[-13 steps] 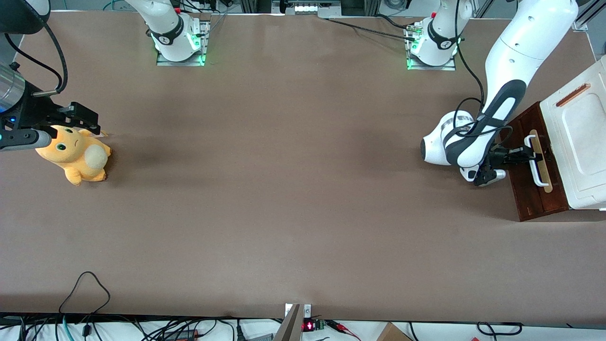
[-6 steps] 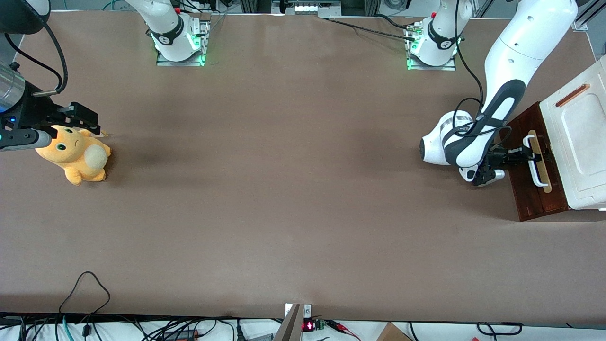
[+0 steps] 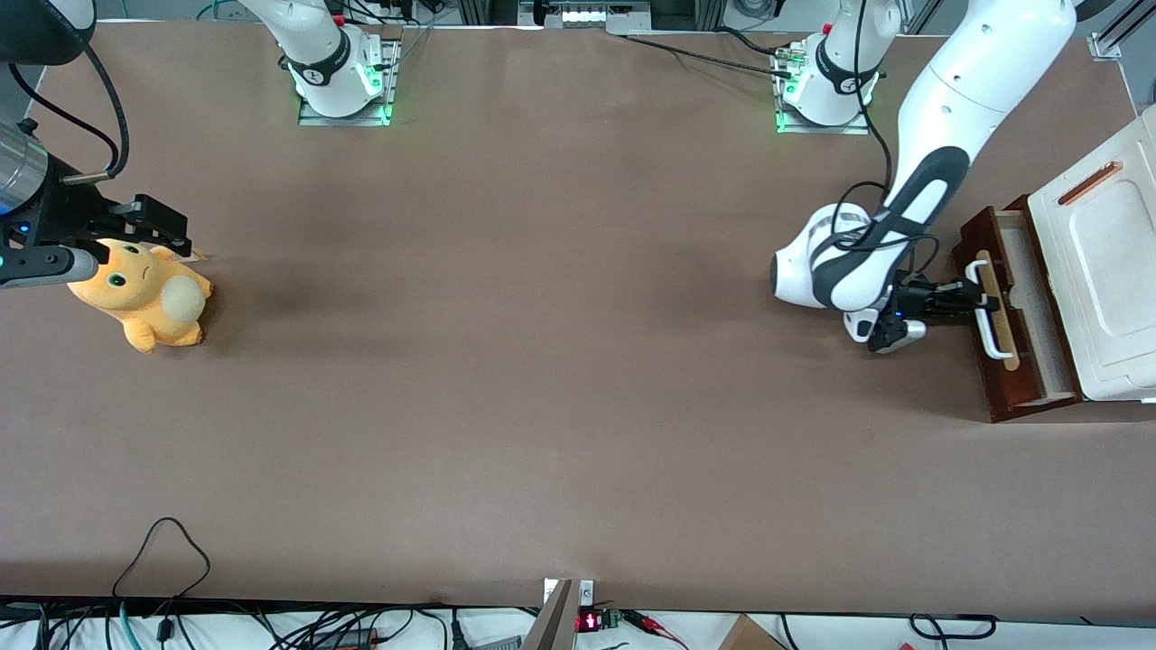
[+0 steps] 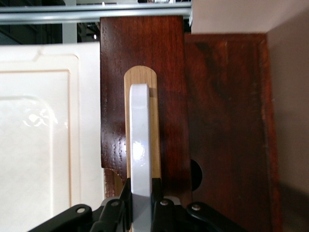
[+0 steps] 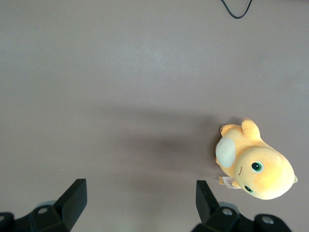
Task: Open lower drawer with left arm only
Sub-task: 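Pull the handle with the left gripper, sliding the drawer out, then open the left gripper and release the drawer handle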
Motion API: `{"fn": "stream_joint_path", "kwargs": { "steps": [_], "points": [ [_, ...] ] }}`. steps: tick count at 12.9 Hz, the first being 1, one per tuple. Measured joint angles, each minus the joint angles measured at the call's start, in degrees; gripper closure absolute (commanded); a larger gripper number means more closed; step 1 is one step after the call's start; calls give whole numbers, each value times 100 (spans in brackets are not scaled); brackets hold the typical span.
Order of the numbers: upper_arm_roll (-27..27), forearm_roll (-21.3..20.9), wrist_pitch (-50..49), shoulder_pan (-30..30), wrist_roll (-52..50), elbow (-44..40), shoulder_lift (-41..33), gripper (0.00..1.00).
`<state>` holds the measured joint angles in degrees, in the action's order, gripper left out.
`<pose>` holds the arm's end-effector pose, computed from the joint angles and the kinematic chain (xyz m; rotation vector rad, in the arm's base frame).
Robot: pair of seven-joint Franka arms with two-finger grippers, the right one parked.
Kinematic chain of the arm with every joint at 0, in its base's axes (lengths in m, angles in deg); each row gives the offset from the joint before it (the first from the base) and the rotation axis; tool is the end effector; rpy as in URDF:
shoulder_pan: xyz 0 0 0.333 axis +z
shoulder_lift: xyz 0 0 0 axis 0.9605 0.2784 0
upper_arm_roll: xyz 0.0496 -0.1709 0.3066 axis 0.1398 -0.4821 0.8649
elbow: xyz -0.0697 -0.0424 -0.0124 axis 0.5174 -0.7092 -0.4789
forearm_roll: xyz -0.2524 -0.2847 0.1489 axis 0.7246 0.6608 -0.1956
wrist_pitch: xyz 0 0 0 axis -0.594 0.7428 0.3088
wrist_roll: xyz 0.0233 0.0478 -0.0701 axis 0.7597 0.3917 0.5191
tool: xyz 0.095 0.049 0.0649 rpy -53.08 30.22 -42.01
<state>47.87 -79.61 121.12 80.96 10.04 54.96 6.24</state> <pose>0.5375 -0.0183 0.1683 -1.5916 0.1345 -0.0877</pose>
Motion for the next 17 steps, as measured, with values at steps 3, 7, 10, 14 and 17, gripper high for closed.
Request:
{"fn": "stream_joint_path", "kwargs": {
  "steps": [3, 7, 10, 14, 17],
  "points": [
    [-374, 186, -87, -177, 2, -92, 4, 100],
    [-515, 247, -144, -360, 7, -198, 58, 72],
    [-542, 165, -16, -439, 31, -328, 150, 2],
    [-547, 161, -17, -484, 51, -470, 162, 1],
    [-562, 593, 76, -484, 99, -809, 110, 1]
  ]
}}
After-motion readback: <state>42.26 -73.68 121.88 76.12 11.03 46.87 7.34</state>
